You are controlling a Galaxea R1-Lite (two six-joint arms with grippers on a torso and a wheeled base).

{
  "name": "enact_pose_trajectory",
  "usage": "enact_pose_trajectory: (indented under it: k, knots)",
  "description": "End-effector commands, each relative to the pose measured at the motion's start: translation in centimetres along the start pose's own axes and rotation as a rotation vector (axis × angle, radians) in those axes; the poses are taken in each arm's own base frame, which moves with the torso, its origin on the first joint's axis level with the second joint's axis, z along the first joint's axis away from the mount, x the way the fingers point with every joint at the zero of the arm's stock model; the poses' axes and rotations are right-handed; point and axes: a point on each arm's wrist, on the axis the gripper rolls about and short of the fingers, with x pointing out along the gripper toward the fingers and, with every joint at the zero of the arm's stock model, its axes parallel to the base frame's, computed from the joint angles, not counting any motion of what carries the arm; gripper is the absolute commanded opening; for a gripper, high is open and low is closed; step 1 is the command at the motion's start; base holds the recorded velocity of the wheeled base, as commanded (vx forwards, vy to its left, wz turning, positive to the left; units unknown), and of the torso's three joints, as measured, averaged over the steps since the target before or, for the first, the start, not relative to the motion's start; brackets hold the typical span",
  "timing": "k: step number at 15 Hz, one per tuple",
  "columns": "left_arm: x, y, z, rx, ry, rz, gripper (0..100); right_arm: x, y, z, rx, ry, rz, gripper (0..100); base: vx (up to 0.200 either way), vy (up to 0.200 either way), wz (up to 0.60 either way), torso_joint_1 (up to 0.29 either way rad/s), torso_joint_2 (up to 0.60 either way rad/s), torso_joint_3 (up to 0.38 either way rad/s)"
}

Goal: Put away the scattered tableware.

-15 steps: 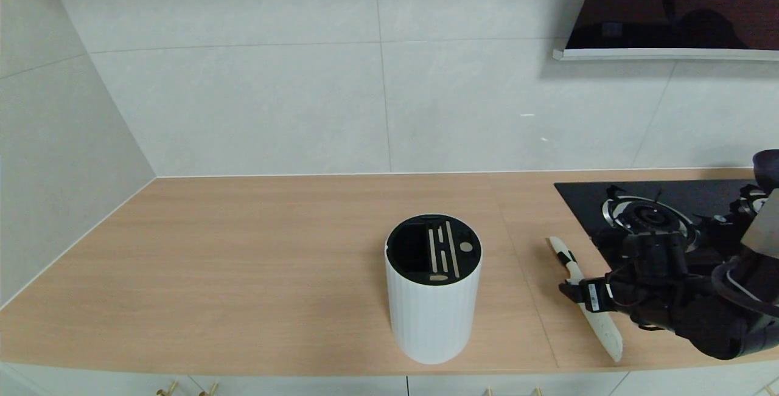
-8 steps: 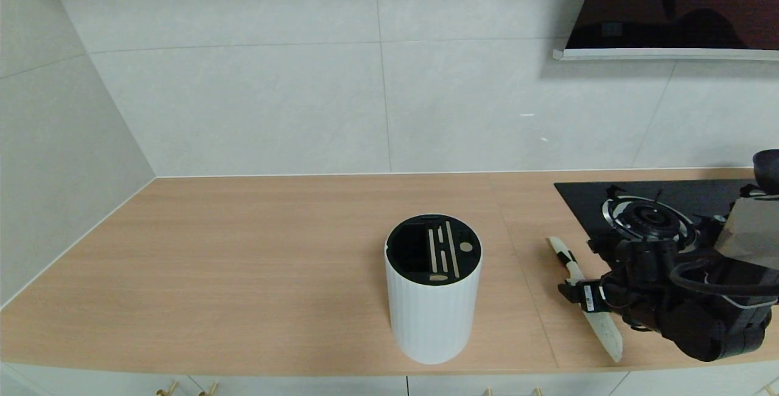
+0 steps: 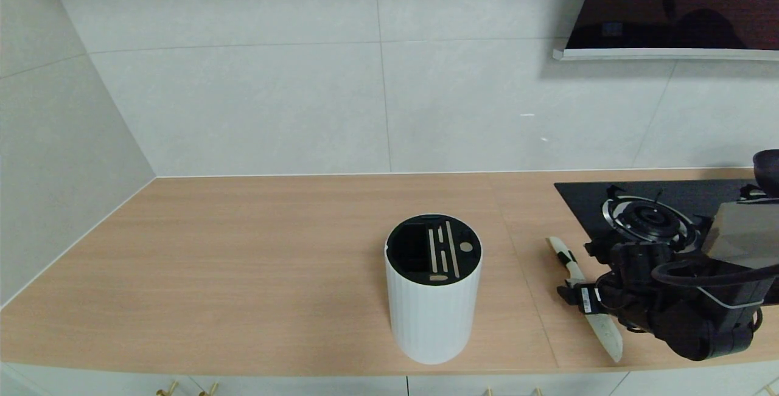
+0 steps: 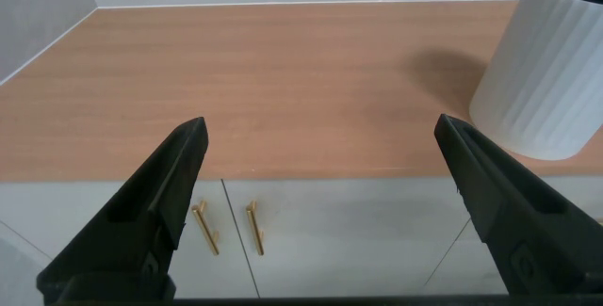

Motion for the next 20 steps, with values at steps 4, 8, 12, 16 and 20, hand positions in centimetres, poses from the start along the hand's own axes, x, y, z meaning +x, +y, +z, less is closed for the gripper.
enact_pose_trajectory:
  k: [4,8,12,16,20]
  knots:
    - [0.0,0.0,0.0,0.000,0.001,0.000,100,0.3,0.0,-0.2,0.000,-0.001,-0.001,0,0.000,0.000,0.00,0.000,0.00,0.000]
    - [0.0,0.0,0.0,0.000,0.001,0.000,100,0.3,0.0,-0.2,0.000,0.001,0.000,0,0.000,0.000,0.00,0.000,0.00,0.000]
    - [0.0,0.0,0.0,-0.002,0.001,0.000,100,0.1,0.0,0.0,0.001,-0.007,-0.001,0,0.000,0.000,0.00,0.000,0.00,0.000]
    - [0.0,0.0,0.0,0.000,0.002,0.000,100,-1.8,-0.2,1.9,0.009,-0.077,0.001,0,0.000,0.000,0.00,0.000,0.00,0.000]
    - [0.0,0.0,0.0,0.012,0.001,-0.001,100,-6.4,-0.6,5.7,0.027,-0.233,0.006,0,0.000,0.000,0.00,0.000,0.00,0.000]
